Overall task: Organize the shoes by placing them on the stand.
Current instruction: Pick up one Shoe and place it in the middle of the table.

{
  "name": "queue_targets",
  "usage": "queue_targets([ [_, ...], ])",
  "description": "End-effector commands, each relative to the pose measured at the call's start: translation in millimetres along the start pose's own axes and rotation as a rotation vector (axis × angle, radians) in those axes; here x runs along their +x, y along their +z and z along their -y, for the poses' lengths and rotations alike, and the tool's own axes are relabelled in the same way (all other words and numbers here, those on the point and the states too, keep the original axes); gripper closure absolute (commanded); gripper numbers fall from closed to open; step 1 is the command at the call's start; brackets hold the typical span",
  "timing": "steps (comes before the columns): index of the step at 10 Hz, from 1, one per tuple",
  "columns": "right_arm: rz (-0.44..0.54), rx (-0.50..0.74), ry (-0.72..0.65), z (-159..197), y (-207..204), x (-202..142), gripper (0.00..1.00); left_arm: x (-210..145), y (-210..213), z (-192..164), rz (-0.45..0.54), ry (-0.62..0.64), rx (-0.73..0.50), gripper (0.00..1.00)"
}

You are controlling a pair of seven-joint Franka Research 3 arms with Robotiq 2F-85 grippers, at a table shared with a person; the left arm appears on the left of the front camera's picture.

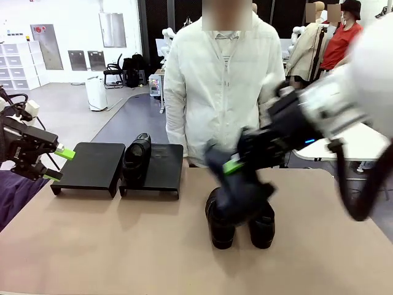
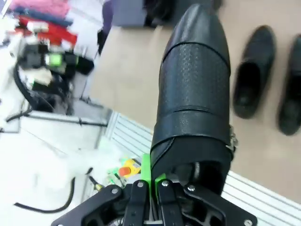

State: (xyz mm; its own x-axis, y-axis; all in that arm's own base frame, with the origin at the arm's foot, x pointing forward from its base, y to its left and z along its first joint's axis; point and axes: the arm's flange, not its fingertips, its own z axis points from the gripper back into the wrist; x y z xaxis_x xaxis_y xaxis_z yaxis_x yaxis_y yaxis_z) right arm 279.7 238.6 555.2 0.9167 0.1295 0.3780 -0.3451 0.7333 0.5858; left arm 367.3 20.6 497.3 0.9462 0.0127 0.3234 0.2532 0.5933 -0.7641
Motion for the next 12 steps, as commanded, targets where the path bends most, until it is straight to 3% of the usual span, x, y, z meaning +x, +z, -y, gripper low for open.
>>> queue_targets([
  [1, -0.054, -0.003, 0.030, -8.1, -68.3, 57.8, 1.00, -1.1, 2.4, 0.9, -0.005, 0.006, 0.000, 0.02],
  [4, -0.077, -0.095, -0.031, 1.5, -159.0, 81.6, 1.00, -1.1, 2.4, 0.9, -0.005, 0.006, 0.000, 0.02],
  [5, -0.112, -0.037, -0.003, 9.7, -157.0, 78.9, 1.00, -1.1, 2.4, 0.9, -0.005, 0.006, 0.000, 0.02],
  [6, -0.104, -0.063, -0.009, 8.9, -154.5, 62.6, 1.00, -1.1, 2.4, 0.9, -0.005, 0.006, 0.000, 0.02],
  [11, -0.112, -0.067, -0.003, 10.8, -161.4, 66.8, 1.00, -1.1, 2.4, 0.9, -0.005, 0.006, 0.000, 0.02],
  [12, -0.131, -0.129, -0.050, 12.1, -175.4, 65.8, 1.00, -1.1, 2.4, 0.9, -0.005, 0.006, 0.000, 0.02],
])
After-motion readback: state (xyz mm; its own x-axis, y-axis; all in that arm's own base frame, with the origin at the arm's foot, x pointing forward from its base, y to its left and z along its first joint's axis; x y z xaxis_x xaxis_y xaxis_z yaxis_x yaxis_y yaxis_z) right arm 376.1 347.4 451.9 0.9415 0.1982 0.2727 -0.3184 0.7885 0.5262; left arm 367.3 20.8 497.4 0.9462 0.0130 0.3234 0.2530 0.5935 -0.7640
